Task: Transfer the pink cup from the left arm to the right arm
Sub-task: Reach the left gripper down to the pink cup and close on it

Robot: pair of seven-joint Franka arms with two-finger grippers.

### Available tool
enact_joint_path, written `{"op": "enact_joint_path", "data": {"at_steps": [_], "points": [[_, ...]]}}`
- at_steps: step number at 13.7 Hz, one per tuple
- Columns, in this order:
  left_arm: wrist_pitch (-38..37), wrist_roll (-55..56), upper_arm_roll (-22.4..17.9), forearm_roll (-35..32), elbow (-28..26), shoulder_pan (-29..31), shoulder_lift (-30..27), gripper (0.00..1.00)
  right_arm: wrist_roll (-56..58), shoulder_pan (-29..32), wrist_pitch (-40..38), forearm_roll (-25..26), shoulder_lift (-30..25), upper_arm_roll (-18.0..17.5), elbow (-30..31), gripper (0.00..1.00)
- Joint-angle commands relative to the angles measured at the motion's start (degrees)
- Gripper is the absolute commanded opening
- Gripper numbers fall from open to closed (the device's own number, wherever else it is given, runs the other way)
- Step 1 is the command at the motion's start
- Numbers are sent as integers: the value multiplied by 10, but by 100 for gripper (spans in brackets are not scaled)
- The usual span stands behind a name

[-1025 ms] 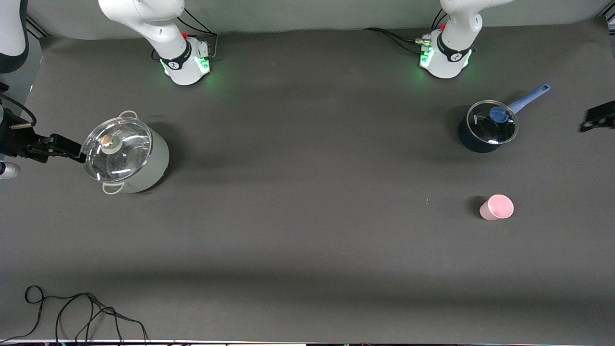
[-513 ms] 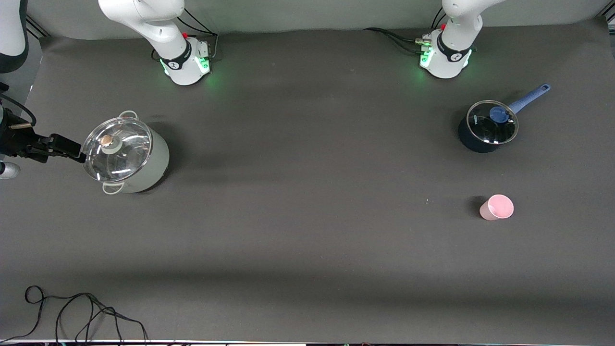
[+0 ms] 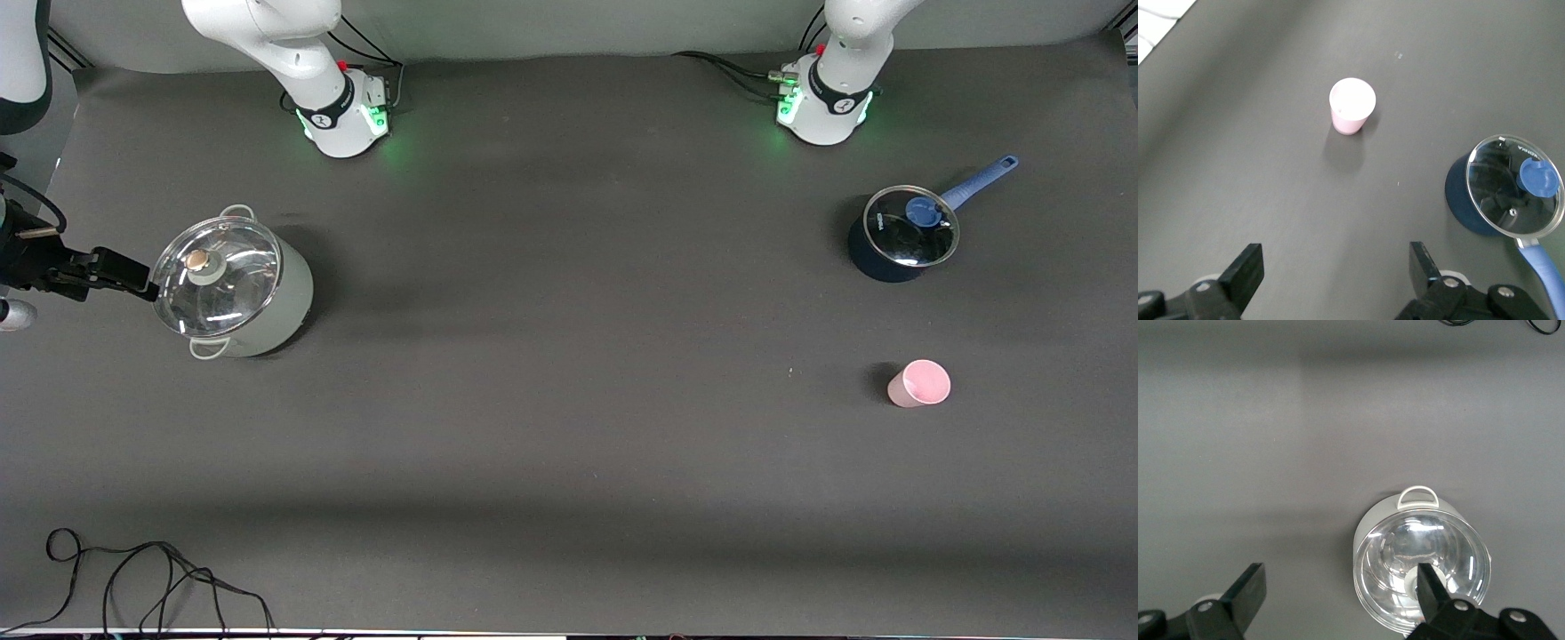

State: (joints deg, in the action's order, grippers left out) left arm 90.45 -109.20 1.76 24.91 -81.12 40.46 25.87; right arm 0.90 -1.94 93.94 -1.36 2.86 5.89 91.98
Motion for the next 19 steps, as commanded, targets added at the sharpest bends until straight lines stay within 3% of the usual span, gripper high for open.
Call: {"op": "enact_joint_path", "data": {"at_steps": [1, 9, 13, 19], "points": [[-56, -60, 9, 71, 77, 22, 89, 98, 9, -2, -9, -2, -8, 4, -6, 100], [-79, -200, 29, 213, 92, 37, 243, 97, 10, -2, -9, -2, -8, 4, -6, 100], [-50, -237, 63, 246, 91, 28, 311, 97, 10, -2, -9, -2, -7, 5, -6, 100], [7, -273, 90, 267, 88, 19, 366, 97, 11, -1, -10, -2, -8, 5, -6, 100]]}}
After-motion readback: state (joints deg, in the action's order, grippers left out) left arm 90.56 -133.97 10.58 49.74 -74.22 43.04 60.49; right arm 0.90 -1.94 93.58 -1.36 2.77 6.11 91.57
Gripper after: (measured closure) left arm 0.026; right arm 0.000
